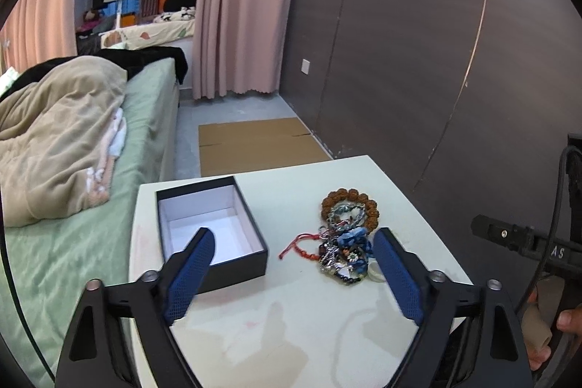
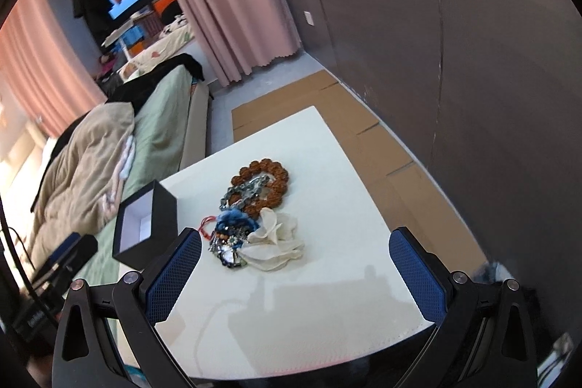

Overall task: Organize jewelry
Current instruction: 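Lower the left gripper onto the blue beaded bracelet and close it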

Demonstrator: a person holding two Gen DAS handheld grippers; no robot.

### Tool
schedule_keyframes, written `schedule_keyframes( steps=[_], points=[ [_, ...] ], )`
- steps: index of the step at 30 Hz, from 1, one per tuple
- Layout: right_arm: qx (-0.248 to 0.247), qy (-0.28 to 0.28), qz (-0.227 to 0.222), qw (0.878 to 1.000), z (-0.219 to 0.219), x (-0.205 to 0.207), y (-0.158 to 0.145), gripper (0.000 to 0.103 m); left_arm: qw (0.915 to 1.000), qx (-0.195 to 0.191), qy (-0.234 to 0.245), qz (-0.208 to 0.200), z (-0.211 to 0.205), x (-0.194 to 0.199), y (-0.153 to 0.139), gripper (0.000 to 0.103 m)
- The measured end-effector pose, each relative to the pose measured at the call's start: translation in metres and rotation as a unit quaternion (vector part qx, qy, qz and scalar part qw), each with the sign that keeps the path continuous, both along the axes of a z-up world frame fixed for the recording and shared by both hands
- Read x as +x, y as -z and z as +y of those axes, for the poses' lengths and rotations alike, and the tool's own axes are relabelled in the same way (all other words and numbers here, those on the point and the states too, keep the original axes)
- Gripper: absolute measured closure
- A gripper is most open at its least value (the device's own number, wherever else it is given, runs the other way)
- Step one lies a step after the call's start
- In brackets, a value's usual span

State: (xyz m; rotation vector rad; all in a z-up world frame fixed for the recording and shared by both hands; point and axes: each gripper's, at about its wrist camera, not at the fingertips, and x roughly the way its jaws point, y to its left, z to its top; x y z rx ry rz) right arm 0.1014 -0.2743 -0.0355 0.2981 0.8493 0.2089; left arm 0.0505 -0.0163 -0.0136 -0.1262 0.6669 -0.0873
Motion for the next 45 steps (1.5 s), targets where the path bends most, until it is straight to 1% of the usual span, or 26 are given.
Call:
schedule_keyframes(
  steps=[5,8,12,15,18,20,29,31,35,36,38,40,41,42,44,45],
  points=[
    [0.041,0.016,0.027,0.999,-0.012,0.012,0.009,0.003,0.9994,-0.003,0.026,0.024,-0.017,0.017,0.011,0.032],
    [0.055,0.024,0.036,0.998,-0.017,0.019,0.013,0.003,0.9983,0.000,0.043,0.038,-0.030,0.026,0.017,0.035],
    [0.066,0.028,0.045,0.996,-0.021,0.028,0.017,0.003,0.9978,0.008,0.049,0.044,-0.041,0.035,0.023,0.040],
    [0.078,0.027,0.059,0.995,-0.023,0.034,0.023,0.003,0.9967,0.004,0.057,0.057,-0.046,0.043,0.031,0.043],
    [0.093,0.022,0.067,0.993,-0.026,0.040,0.026,0.003,0.9954,0.006,0.062,0.072,-0.052,0.053,0.039,0.047],
    [0.091,0.019,0.070,0.993,-0.026,0.043,0.027,0.003,0.9946,0.006,0.065,0.081,-0.056,0.059,0.045,0.052],
    [0.092,0.021,0.086,0.992,-0.032,0.060,0.035,0.003,0.9895,0.009,0.077,0.122,-0.070,0.089,0.069,0.055],
    [0.094,0.020,0.090,0.991,-0.031,0.064,0.037,0.003,0.9882,0.015,0.076,0.132,-0.071,0.094,0.074,0.055],
    [0.095,0.014,0.097,0.991,-0.029,0.070,0.041,0.003,0.9852,0.013,0.075,0.154,-0.072,0.103,0.084,0.056],
    [0.095,0.012,0.099,0.990,-0.028,0.071,0.042,0.003,0.9846,0.013,0.076,0.157,-0.072,0.104,0.086,0.058],
    [0.092,0.009,0.102,0.991,-0.025,0.073,0.044,0.003,0.9842,0.016,0.077,0.159,-0.072,0.105,0.088,0.073],
    [0.090,0.005,0.105,0.990,-0.023,0.074,0.046,0.003,0.9848,0.017,0.076,0.155,-0.072,0.106,0.087,0.077],
    [0.090,0.004,0.106,0.990,-0.022,0.075,0.047,0.005,0.9857,0.011,0.076,0.150,-0.069,0.104,0.084,0.082],
    [0.090,0.004,0.108,0.990,-0.020,0.075,0.048,0.007,0.9864,0.009,0.075,0.146,-0.069,0.104,0.083,0.092],
    [0.088,0.002,0.115,0.989,-0.017,0.076,0.052,0.014,0.9872,0.008,0.074,0.141,-0.066,0.101,0.080,0.093],
    [0.087,-0.001,0.120,0.989,-0.015,0.076,0.054,0.015,0.9881,0.008,0.074,0.135,-0.065,0.099,0.077,0.093]
  ],
)
